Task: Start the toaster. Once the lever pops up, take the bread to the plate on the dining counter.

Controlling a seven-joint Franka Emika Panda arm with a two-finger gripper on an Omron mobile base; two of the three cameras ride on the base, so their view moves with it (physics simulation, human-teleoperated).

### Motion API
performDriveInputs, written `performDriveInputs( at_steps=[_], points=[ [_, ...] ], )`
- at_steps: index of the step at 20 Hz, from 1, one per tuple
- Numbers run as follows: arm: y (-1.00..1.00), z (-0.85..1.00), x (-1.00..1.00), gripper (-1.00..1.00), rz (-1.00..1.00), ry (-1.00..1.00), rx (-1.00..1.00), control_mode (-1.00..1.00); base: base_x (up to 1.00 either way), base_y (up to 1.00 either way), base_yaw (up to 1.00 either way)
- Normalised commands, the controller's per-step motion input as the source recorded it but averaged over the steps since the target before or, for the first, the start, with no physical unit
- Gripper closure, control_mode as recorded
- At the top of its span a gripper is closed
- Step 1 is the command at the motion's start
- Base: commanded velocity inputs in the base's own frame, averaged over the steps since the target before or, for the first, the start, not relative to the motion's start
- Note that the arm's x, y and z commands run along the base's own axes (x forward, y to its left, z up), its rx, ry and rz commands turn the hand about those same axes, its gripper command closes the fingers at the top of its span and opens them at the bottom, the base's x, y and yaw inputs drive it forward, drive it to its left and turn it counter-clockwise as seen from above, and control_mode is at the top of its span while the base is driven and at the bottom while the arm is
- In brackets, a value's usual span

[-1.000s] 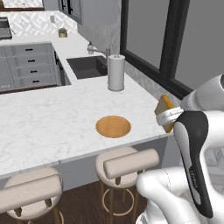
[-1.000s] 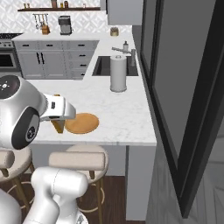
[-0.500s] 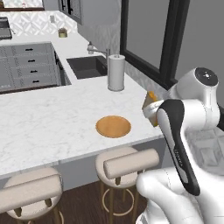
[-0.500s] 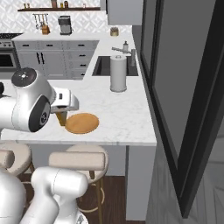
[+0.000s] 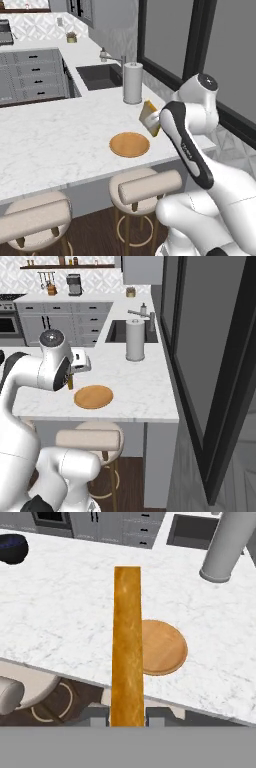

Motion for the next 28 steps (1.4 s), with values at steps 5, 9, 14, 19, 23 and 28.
performDriveInputs(
  at_steps=[5, 9, 14, 19, 23, 28],
  points=[
    [0.16, -0.56, 0.44, 1.0, 0.04, 0.02, 0.0, -1.0, 0.0, 0.0, 0.0],
    [0.0, -0.5, 0.28, 1.0, 0.0, 0.0, 0.06, -1.0, 0.0, 0.0, 0.0],
    [0.06, -0.39, 0.18, 1.0, 0.0, 0.1, 0.03, -1.0, 0.0, 0.0, 0.0],
    [0.24, -0.21, 0.3, 1.0, 0.0, 0.23, 0.0, -1.0, 0.0, 0.0, 0.0],
    [0.23, -0.09, 0.43, 1.0, 0.0, 0.21, 0.0, -1.0, 0.0, 0.0, 0.0],
    [0.05, -0.15, 0.51, 1.0, 0.0, 0.14, 0.0, -1.0, 0.0, 0.0, 0.0]
  ],
)
